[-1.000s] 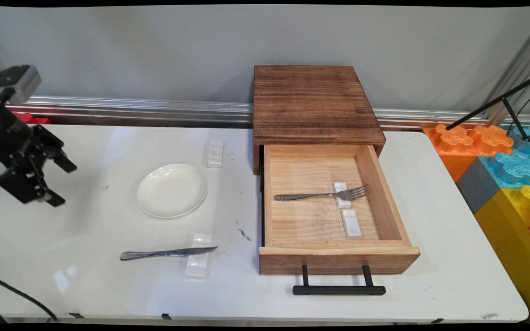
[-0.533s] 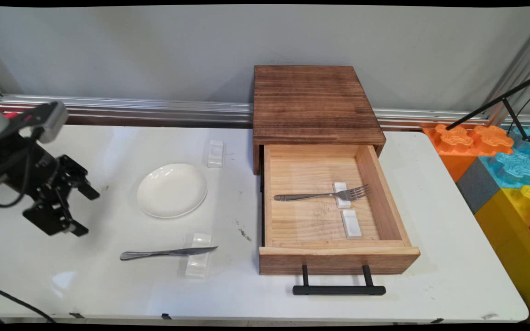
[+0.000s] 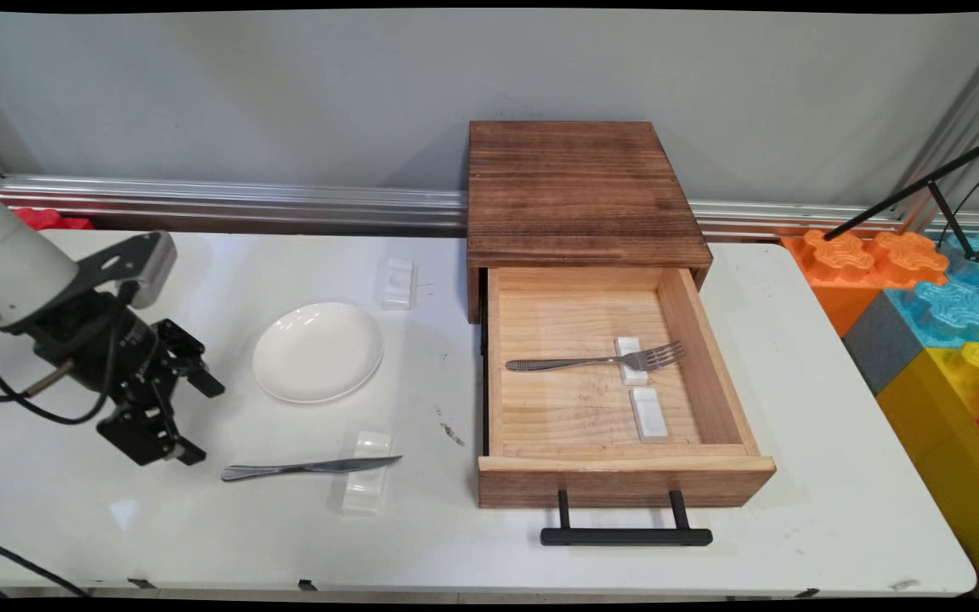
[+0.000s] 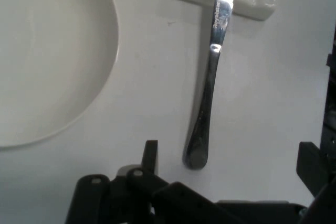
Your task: Pick up the knife from the right of the white plate
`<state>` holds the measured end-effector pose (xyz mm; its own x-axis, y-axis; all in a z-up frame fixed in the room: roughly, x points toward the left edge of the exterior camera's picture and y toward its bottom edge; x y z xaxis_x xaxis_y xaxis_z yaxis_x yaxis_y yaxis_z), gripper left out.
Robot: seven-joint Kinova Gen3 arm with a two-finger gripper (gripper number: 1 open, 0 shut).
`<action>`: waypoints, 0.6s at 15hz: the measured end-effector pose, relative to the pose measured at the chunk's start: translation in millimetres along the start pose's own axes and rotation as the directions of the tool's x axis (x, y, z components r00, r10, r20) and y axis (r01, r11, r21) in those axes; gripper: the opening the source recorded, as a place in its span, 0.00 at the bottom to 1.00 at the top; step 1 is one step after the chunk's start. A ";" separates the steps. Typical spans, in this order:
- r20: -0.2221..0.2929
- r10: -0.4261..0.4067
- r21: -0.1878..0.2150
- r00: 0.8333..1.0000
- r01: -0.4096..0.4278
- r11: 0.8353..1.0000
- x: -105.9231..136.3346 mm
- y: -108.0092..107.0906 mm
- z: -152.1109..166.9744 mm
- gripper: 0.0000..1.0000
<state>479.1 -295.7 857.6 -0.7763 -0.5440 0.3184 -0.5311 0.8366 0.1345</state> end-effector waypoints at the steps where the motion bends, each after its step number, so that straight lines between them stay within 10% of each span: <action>1: -0.003 0.005 -0.004 1.000 -0.005 1.000 0.7 -0.3 5.7 1.00; 9: -0.044 0.065 -0.008 0.997 -0.065 0.998 13.7 -2.4 48.5 1.00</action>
<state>453.2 -308.4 816.1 -0.7936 -0.4852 0.3670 -0.4764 0.8708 0.1212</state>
